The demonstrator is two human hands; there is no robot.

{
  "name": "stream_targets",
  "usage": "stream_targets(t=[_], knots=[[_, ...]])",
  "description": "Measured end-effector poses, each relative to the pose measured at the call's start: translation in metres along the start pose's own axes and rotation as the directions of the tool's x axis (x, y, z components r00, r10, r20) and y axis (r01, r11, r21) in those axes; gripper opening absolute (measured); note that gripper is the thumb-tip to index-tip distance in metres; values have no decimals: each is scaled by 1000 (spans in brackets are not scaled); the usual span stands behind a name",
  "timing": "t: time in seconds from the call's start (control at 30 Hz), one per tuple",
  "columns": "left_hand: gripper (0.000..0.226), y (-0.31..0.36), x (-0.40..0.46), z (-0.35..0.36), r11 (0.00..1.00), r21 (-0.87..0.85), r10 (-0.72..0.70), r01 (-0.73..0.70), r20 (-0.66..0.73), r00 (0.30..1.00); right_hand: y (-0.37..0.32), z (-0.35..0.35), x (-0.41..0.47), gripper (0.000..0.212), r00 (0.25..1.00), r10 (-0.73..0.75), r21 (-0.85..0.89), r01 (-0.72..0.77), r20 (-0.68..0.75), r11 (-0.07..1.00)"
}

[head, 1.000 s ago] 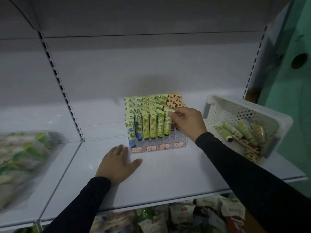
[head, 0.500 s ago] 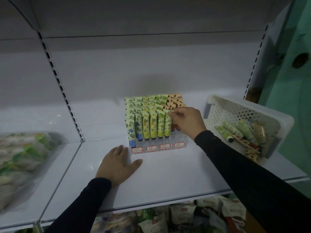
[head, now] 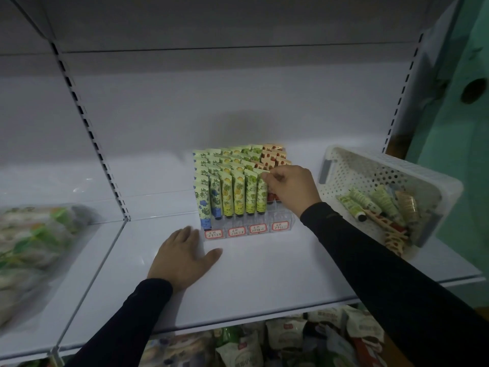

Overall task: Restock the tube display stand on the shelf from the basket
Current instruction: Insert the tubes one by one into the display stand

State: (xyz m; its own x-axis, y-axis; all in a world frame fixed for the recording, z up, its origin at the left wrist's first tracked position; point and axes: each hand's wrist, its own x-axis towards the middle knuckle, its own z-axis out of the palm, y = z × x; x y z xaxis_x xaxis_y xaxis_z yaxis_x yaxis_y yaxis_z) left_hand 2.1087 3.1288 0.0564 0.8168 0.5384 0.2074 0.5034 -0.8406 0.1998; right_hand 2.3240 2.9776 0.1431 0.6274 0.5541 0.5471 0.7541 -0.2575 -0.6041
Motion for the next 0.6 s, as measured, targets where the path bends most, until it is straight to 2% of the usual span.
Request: stream_targets(t=[0.27, 0.4, 0.5, 0.57, 0.6], knots=[[92, 3, -2, -4, 1000, 2, -25, 25, 15, 1000, 0, 0, 0, 40, 1000, 5, 3, -5, 23, 1000], [63, 6, -3, -9, 998, -56, -20, 20, 4, 1000, 2, -2, -1, 40, 999, 23, 77, -26, 41, 997], [47, 6, -5, -18, 966, -246, -95, 81, -45, 994, -7, -11, -3, 31, 999, 38, 150, -38, 4, 988], [26, 0, -6, -28, 926, -358, -193, 121, -175, 965, -12, -22, -1, 30, 999, 29, 161, -22, -41, 987], [24, -2, -6, -37, 914, -383, -240, 131, -251, 938, -15, -26, 1, 29, 998, 22, 161, -12, -63, 987]])
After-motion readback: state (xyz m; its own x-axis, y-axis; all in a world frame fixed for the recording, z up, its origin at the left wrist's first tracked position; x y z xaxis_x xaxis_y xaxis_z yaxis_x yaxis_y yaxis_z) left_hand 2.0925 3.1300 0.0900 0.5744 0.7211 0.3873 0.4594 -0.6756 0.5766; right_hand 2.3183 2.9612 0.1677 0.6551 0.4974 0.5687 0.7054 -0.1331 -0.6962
